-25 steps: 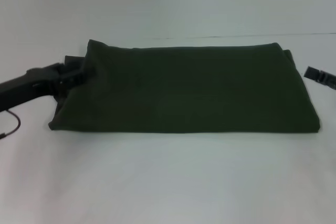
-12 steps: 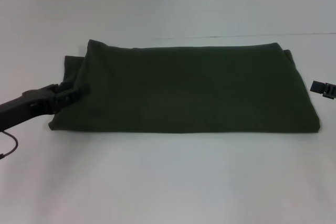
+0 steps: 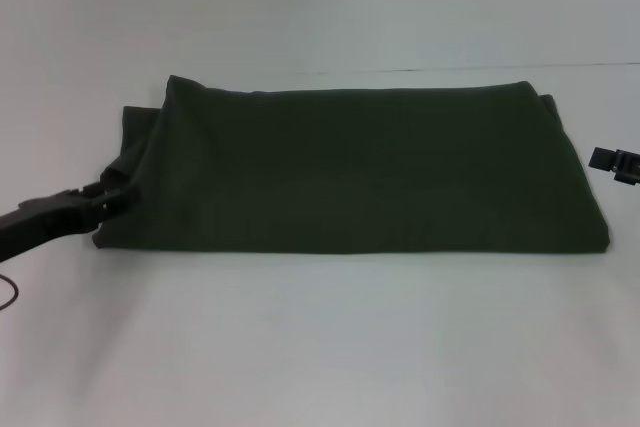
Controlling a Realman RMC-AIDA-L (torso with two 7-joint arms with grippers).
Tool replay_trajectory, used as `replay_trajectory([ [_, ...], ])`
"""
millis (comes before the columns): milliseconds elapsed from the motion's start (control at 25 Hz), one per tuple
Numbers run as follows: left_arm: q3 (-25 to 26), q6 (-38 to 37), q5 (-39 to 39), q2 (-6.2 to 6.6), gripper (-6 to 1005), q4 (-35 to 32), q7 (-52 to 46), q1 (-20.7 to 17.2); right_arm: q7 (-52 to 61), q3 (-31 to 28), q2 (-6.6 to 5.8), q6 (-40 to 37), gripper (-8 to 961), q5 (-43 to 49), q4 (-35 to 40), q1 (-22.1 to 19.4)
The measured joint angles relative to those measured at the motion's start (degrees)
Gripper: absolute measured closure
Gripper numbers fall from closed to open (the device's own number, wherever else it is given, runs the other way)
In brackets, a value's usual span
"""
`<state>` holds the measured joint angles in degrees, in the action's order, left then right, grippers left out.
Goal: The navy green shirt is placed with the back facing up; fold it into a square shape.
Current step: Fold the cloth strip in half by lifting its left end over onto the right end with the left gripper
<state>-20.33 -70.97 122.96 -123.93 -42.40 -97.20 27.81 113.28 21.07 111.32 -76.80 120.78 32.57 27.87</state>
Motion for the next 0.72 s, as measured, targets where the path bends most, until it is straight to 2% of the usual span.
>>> replay_trajectory([
  [240, -0.14, 5.04, 2.73, 0.06, 353, 1.86, 0.0, 0.51, 0.68, -0.11, 0.35, 0.19, 190, -0.06, 0.0, 0.51],
  [720, -0.74, 6.43, 4.54, 0.03, 357, 3.26, 0.36, 0.44, 0.8, -0.15, 0.39, 1.05, 191, -0.11, -0.05, 0.87],
])
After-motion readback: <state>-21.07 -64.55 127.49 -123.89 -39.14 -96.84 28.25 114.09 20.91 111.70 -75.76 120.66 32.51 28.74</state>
